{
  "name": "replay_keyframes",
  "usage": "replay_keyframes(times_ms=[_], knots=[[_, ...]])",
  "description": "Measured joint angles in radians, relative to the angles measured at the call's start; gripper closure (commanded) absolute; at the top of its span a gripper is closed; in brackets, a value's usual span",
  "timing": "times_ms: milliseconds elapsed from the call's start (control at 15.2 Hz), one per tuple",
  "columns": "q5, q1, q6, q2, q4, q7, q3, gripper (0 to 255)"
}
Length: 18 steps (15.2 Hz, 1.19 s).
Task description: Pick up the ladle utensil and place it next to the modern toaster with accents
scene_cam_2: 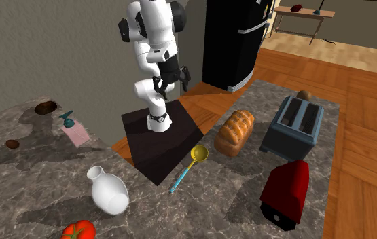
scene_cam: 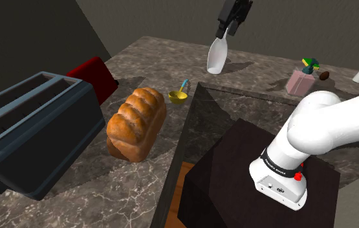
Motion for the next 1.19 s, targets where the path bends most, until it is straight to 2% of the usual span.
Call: replay_keyframes(times_ms=[198, 462, 1188], knots=[[0.011, -0.016, 0.033, 0.018, -0.02, 0.048, 0.013, 0], [0.052, -0.058, 0.149, 0.089, -0.078, 0.212, 0.068, 0], [0.138, -0.172, 0.49, 0.397, -0.144, 0.666, 0.19, 0]])
